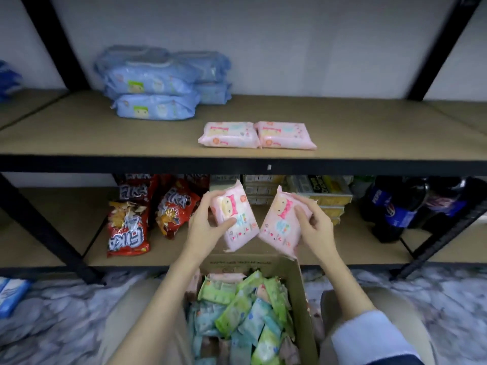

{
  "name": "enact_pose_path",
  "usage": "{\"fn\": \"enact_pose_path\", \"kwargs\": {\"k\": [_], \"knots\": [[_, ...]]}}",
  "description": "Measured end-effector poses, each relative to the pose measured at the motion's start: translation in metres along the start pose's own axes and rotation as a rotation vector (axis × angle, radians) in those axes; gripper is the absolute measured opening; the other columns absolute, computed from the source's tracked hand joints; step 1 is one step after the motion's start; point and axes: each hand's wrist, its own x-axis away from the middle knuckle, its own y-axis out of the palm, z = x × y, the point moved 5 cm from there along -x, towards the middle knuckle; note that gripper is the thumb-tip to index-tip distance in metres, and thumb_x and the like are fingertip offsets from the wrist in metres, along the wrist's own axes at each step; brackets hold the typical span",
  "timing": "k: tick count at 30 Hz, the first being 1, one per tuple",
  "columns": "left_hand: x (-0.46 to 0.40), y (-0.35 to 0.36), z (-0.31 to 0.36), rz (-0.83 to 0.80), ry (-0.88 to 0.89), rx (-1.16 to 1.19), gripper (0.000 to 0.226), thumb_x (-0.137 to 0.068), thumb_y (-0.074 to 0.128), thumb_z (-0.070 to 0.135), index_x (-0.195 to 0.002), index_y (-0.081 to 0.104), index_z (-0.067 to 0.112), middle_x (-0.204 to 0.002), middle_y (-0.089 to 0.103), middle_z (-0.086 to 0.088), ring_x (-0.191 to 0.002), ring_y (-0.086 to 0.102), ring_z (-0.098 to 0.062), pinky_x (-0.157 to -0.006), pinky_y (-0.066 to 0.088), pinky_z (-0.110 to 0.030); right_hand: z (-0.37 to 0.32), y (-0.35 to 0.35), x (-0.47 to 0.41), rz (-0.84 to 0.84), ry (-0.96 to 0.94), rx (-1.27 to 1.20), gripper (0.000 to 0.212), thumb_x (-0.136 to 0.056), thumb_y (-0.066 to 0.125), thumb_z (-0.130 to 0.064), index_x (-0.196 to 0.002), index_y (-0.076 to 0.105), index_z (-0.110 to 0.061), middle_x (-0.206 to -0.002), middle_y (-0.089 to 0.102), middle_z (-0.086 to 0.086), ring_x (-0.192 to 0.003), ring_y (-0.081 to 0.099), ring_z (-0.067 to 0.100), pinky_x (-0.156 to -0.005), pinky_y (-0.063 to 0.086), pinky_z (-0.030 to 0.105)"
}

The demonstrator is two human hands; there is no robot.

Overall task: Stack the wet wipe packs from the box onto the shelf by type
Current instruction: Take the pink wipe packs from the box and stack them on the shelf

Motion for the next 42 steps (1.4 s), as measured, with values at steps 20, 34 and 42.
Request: {"fn": "enact_pose_path", "kwargs": {"k": [20,34,42], "knots": [[-0.158,-0.03,0.129,0.142,0.142,-0.004,0.052,-0.078,0.069,-0.001,-0.122,0.045,0.012,-0.103,0.054,0.009,-0.092,0.052,-0.008,-0.061,0.044,-0.003,-0.12,-0.028,-0.176,0.084,0.043,-0.065,0.036,-0.084,0.066,-0.01,-0.117,0.061,-0.023,-0.116,0.06,0.007,-0.092,0.063,0.015,-0.076,0.057,0.037],[-0.157,-0.027,0.089,-0.047,-0.229,-0.693,0.057,-0.084,0.046,0.063,-0.136,0.032,0.046,-0.148,0.023,-0.014,-0.134,0.022,-0.035,-0.11,0.015,-0.043,-0.093,-0.007,-0.185,-0.164,0.272,0.797,0.056,-0.09,0.034,-0.062,-0.141,0.03,-0.042,-0.143,0.032,0.015,-0.13,0.03,0.039,-0.107,0.025,0.045],[-0.151,-0.039,0.091,-0.023,-0.134,-0.938,0.059,-0.083,0.033,0.072,-0.137,0.032,0.047,-0.153,0.022,0.0,-0.138,0.019,-0.025,-0.11,0.015,-0.049,-0.119,0.009,-0.167,-0.105,0.175,1.005,0.078,-0.076,0.042,-0.077,-0.134,0.044,-0.025,-0.133,0.043,0.015,-0.123,0.04,0.035,-0.099,0.033,0.045]]}}
